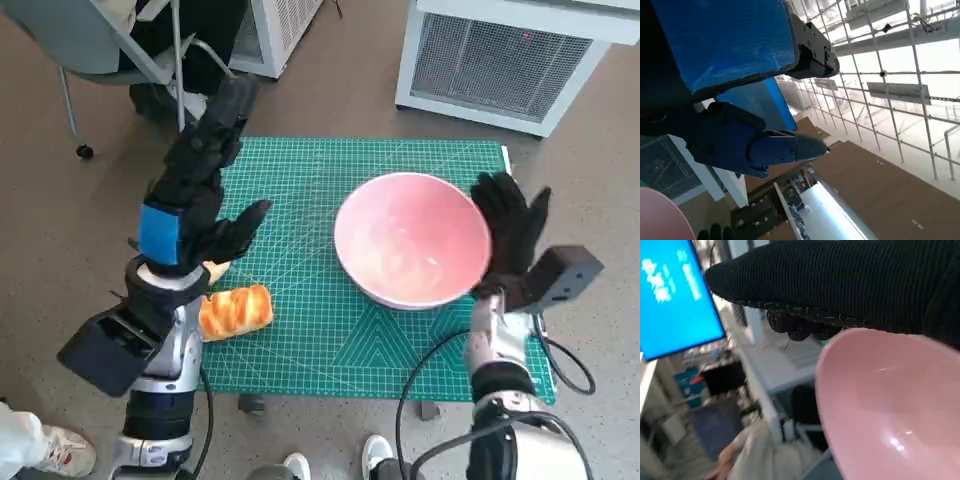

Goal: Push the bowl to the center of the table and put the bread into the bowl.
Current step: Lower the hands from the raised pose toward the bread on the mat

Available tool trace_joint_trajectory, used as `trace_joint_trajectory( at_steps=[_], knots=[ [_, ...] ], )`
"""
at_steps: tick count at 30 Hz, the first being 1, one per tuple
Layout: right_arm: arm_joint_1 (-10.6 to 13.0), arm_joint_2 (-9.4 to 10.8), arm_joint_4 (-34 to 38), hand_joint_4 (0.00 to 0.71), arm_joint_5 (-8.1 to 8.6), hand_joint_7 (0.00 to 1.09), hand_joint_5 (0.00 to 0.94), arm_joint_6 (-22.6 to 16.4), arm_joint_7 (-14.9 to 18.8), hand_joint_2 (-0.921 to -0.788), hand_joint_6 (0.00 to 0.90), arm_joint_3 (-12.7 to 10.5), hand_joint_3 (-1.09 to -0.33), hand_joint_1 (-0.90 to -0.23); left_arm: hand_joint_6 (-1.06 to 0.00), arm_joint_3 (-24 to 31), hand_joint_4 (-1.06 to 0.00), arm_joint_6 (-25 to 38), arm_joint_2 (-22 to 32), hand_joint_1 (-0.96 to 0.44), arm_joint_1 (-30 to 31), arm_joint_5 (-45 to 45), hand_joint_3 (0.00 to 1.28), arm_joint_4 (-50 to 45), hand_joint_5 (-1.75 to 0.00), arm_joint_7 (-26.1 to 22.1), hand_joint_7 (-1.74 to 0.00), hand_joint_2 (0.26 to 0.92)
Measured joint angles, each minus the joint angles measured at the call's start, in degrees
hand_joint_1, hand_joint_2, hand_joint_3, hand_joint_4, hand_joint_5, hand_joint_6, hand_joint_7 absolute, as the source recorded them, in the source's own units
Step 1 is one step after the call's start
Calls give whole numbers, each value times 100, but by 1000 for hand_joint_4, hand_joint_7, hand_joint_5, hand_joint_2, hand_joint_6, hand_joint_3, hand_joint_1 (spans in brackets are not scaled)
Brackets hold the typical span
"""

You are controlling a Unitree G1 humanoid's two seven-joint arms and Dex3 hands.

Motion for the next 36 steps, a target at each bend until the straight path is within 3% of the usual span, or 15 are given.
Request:
trace_joint_trajectory(
  at_steps=[12, 25, 30, 36],
  knots=[
    [-449, 207, 63, 207, -127, 498, 0, 281, -267, -921, 97, 84, -873, -538, -435, 98, -260, 168, 93, -629, 291, 108, 353, -392, 0, 171, -22, 921],
    [-751, 312, 90, 246, -296, 416, 7, 614, -428, -921, 191, 149, -830, -547, -416, 347, -257, 229, 419, -618, 635, 229, 372, -731, -1, 220, -11, 921],
    [-803, 174, 23, 244, -460, 441, 3, 381, -442, -921, 159, 317, -837, -555, -417, 541, -267, 451, 782, -599, 941, 248, 376, -1041, -6, 156, -11, 921],
    [-814, -30, -210, 261, -640, 667, 6, -411, -279, -921, 36, 575, -855, -579, -425, 825, -276, 733, 1341, -577, 1382, 482, 362, -1384, -8, 45, -14, 921]
  ],
)
